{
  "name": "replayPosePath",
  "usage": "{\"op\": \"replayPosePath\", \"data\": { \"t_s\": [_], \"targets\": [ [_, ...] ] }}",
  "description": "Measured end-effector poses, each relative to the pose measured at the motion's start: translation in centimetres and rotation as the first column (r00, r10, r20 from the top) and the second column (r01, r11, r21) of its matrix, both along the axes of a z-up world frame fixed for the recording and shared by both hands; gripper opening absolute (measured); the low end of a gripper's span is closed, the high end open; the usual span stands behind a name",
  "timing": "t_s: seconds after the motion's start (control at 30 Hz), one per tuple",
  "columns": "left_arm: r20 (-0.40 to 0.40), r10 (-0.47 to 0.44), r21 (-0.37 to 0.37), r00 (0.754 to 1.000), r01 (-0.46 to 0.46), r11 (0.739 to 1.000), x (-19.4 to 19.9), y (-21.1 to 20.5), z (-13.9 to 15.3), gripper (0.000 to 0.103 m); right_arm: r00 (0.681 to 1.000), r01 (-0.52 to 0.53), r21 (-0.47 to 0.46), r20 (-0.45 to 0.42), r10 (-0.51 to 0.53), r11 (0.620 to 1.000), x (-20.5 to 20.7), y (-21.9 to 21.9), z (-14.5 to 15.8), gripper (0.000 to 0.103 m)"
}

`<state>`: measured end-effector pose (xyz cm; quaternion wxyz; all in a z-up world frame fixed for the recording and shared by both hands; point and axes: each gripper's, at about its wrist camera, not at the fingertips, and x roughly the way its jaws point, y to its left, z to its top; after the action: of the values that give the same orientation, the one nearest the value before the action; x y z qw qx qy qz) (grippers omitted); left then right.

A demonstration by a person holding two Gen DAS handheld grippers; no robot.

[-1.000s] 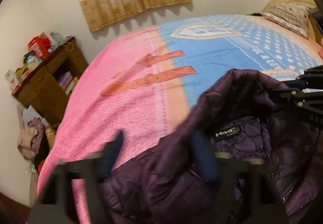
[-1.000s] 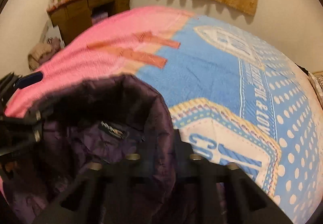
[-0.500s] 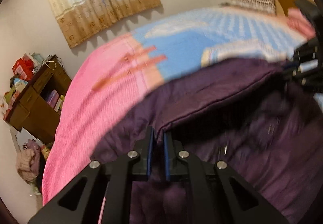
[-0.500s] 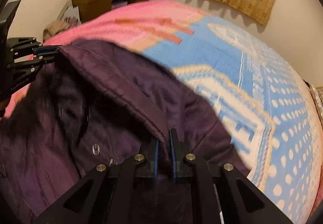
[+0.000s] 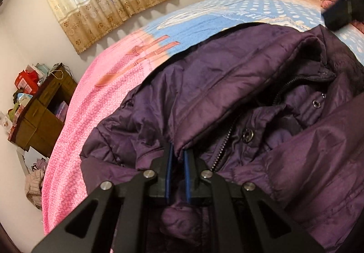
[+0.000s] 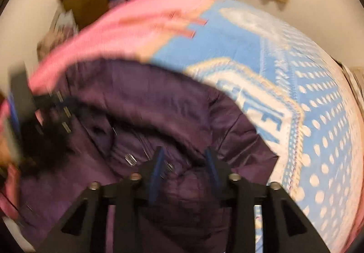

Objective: Fold large clothes
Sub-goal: 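Lift the collar with both tools and fold it over toward the hem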

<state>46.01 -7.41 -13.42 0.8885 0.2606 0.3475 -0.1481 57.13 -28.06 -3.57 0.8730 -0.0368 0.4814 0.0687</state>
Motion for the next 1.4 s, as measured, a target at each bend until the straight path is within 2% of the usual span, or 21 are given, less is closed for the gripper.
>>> {"op": "replayPosePath", "data": {
  "t_s": [0.03,0.1,0.17,0.2,0.23,0.33,0.4,0.47,0.57,0.6,0.67,0.77,0.8,0.83,0.87,0.93,1.07,1.4],
  "targets": [
    [0.003,-0.001,0.004,1.0,0.001,1.0,-0.1,0.0,0.0,0.009,0.997,0.034,0.063,0.061,-0.038,0.997,0.3,0.0,1.2,0.05],
    [0.007,-0.002,0.006,1.0,0.002,1.0,-0.3,0.0,-0.1,0.009,0.991,0.048,0.121,0.121,-0.063,0.992,1.4,0.6,1.4,0.051],
    [0.006,-0.002,0.003,1.0,0.002,1.0,-0.4,0.0,-0.1,0.009,0.986,0.063,0.199,0.137,-0.092,0.978,3.7,1.0,-0.2,0.051],
    [0.007,-0.002,0.004,1.0,0.002,1.0,-0.4,0.1,-0.2,0.009,0.987,0.089,0.234,0.109,-0.117,0.968,4.9,1.2,-1.9,0.051],
    [0.008,-0.002,0.002,1.0,0.002,1.0,-0.4,0.0,-0.1,0.009,0.989,0.121,0.226,0.058,-0.137,0.967,5.8,1.5,-3.7,0.051],
    [0.017,0.011,-0.01,1.0,-0.01,1.0,-0.8,0.3,0.8,0.018,0.988,0.154,0.157,-0.022,-0.152,0.976,6.5,2.4,-8.0,0.051],
    [0.03,0.021,-0.072,0.999,-0.018,0.997,-1.4,1.1,2.6,0.019,0.99,0.143,0.132,-0.019,-0.142,0.981,5.8,2.4,-9.3,0.05],
    [0.036,0.025,-0.227,0.999,-0.016,0.974,-2.0,2.2,5.8,0.022,0.992,0.124,0.112,-0.003,-0.125,0.986,5.4,2.3,-10.0,0.05],
    [0.045,0.095,-0.358,0.994,-0.073,0.931,-1.4,2.7,8.6,0.052,0.994,0.1,0.073,0.043,-0.103,0.992,5.1,2.7,-10.7,0.05],
    [0.041,0.109,-0.368,0.993,-0.086,0.926,-1.0,2.5,8.7,0.053,0.993,0.098,0.065,0.054,-0.101,0.993,5.0,2.8,-10.8,0.05],
    [-0.01,0.14,-0.356,0.99,-0.134,0.925,0.8,1.4,7.8,0.053,0.992,0.093,0.059,0.079,-0.097,0.994,4.9,3.0,-11.0,0.05],
    [-0.066,0.261,-0.254,0.963,-0.269,0.929,3.9,0.7,4.0,0.052,0.992,0.091,0.124,0.078,-0.101,0.988,5.2,1.8,-11.1,0.051],
    [-0.095,0.297,-0.23,0.95,-0.312,0.922,4.7,1.1,3.0,0.053,0.992,0.09,0.147,0.078,-0.103,0.985,5.3,1.4,-11.2,0.051],
    [-0.147,0.326,-0.236,0.934,-0.353,0.906,5.3,1.8,1.5,0.053,0.992,0.089,0.158,0.079,-0.102,0.983,5.1,1.4,-11.2,0.051],
    [-0.196,0.333,-0.279,0.922,-0.378,0.883,5.8,2.7,0.2,0.056,0.992,0.088,0.164,0.079,-0.102,0.983,5.1,1.4,-11.2,0.051],
    [-0.199,0.333,-0.316,0.922,-0.382,0.868,5.6,3.3,-0.7,0.058,0.991,0.087,0.163,0.082,-0.102,0.983,5.2,1.6,-11.3,0.051],
    [-0.19,0.335,-0.327,0.923,-0.381,0.865,5.5,3.3,-1.7,0.061,0.991,0.089,0.168,0.084,-0.104,0.982,5.2,1.6,-11.4,0.051],
    [-0.205,0.338,-0.329,0.919,-0.39,0.86,5.8,3.6,-1.8,0.066,0.992,0.089,0.165,0.079,-0.103,0.982,5.5,1.5,-11.6,0.051]
  ]
}}
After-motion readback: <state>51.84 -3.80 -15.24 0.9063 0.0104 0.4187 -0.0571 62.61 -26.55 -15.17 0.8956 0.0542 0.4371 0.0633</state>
